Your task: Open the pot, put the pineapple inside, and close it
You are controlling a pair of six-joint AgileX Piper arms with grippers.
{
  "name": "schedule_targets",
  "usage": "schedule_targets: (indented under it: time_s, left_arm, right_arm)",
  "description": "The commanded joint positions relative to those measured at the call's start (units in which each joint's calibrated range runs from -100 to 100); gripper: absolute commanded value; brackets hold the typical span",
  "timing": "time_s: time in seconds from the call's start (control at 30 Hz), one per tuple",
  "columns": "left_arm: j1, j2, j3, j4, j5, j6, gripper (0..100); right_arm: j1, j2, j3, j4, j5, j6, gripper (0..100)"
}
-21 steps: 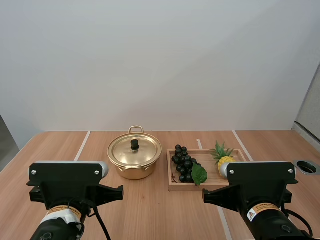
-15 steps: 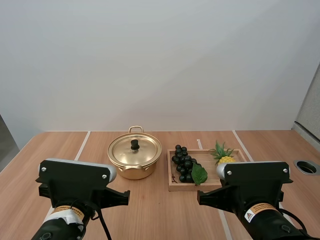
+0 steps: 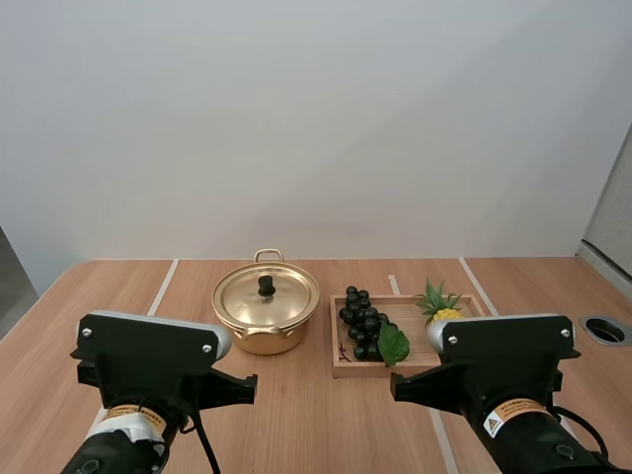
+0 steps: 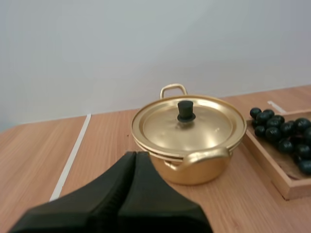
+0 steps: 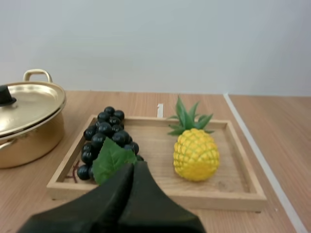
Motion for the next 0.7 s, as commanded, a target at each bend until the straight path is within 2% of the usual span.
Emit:
schedule_targets:
  time_s: [0.0,0.17,0.27,0.33,0.43,0.5,0.57,0.67]
  left_arm:
    - [-0.20,-0.2,0.0,-0.3,-14.7,0.2,0]
    - [-0.20,-0.2,0.0,0.2,-48.5,0.2,0]
    - [-0.20,-0.2,0.0,0.4,-70.5,0.2,0]
    - [-0.20,-0.2,0.0,0.4,-77.0,0.2,0]
    - [-0.20,-0.2,-2.7,0.3,-75.9,0.2,0]
    - [-0.20,-0.2,-6.8,0.2,-71.1,0.2,0]
    - [-0.20,-0.2,-10.8,0.2,-63.5,0.2,0]
    - [-0.20,0.9,-18.9,0.2,-50.7,0.2,0]
  right_arm:
    - [0.1,-0.3,0.0,-2.7,-13.9,0.0,0]
    - [0.1,-0.3,0.0,-12.6,-33.9,0.0,0]
    - [0.1,-0.3,0.0,-12.1,-46.1,0.0,0]
    - [0.1,-0.3,0.0,-11.9,-57.3,0.0,0]
    - [0.1,-0.3,0.0,-11.9,-72.1,0.0,0]
    - [0.1,-0.3,-0.8,-11.9,-71.7,0.0,0]
    - [0.0,-0.3,-4.1,-11.9,-64.6,0.0,0]
    - [0.0,-0.3,-13.3,-11.9,-40.4,0.0,0]
